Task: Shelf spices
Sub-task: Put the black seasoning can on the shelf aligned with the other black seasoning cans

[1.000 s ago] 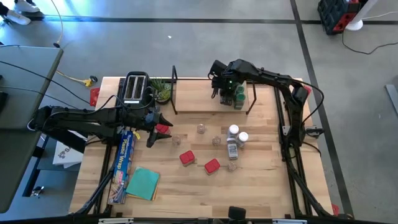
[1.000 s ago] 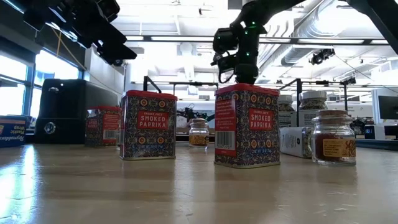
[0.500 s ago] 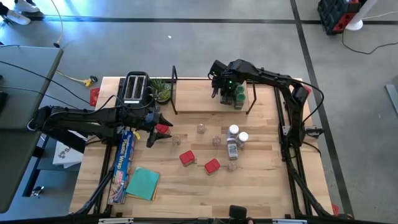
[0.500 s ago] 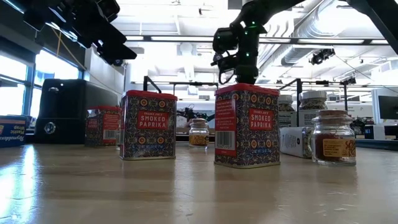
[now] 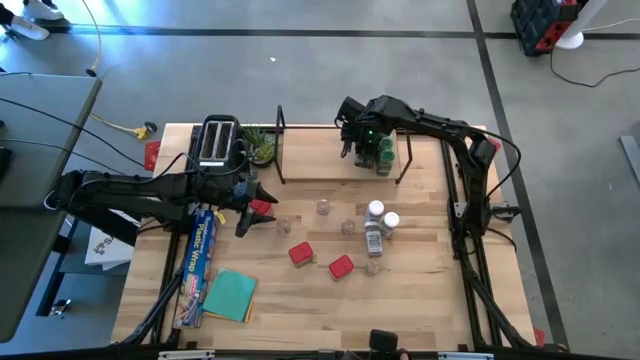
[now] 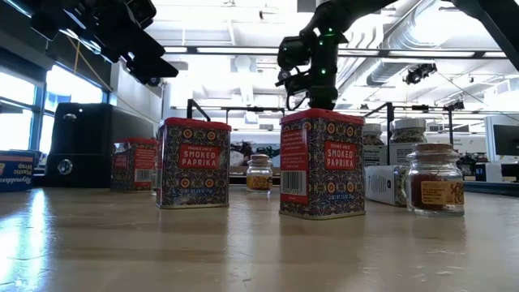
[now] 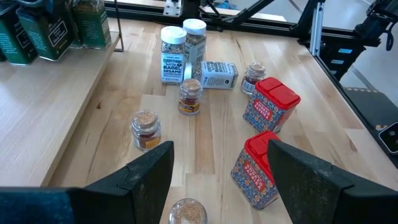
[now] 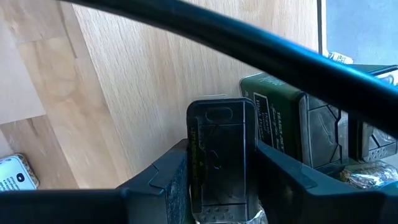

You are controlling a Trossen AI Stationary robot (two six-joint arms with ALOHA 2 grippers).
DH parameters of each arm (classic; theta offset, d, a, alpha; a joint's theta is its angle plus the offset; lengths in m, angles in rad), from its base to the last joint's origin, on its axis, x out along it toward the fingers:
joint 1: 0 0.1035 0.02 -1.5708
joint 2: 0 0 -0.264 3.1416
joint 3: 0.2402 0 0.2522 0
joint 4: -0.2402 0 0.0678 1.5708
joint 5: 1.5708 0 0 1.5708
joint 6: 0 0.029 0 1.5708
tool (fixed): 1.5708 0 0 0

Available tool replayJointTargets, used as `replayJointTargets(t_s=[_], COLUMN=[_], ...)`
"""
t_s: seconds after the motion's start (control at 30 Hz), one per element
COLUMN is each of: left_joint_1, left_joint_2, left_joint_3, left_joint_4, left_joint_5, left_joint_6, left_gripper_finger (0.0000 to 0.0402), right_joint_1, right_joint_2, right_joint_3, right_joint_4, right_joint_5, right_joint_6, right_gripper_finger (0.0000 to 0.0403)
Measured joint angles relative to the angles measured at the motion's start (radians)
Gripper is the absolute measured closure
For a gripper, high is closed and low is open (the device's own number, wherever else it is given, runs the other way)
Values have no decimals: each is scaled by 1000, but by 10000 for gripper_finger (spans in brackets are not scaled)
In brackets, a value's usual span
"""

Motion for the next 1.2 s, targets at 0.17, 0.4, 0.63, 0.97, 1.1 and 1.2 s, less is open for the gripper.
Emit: replayJointTargets(t_s=[0.17, 0.4, 0.63, 0.97, 1.1, 1.2], left_joint_1=[0, 0, 0, 0, 0, 0], left_joint_2=[0, 0, 0, 0, 0, 0], left_joint_3=[0, 0, 0, 0, 0, 0], left_joint_4=[0, 0, 0, 0, 1, 1], left_joint_5=[0, 0, 0, 0, 0, 0], left_joint_6=[0, 0, 0, 0, 0, 0], left_gripper_finger=[147, 147, 147, 147, 147, 147], right_joint_1=[0, 0, 0, 27, 64, 97], right_joint_2=[0, 0, 0, 1, 1, 1], right_joint_3=[0, 0, 0, 37, 37, 37], right_joint_4=[0, -7, -6, 1, -5, -10], right_joint_5=[2, 3, 4, 98, 147, 133], right_joint_6=[-2, -2, -4, -67, -119, -141], right_gripper_finger=[249, 238, 175, 164, 164, 164])
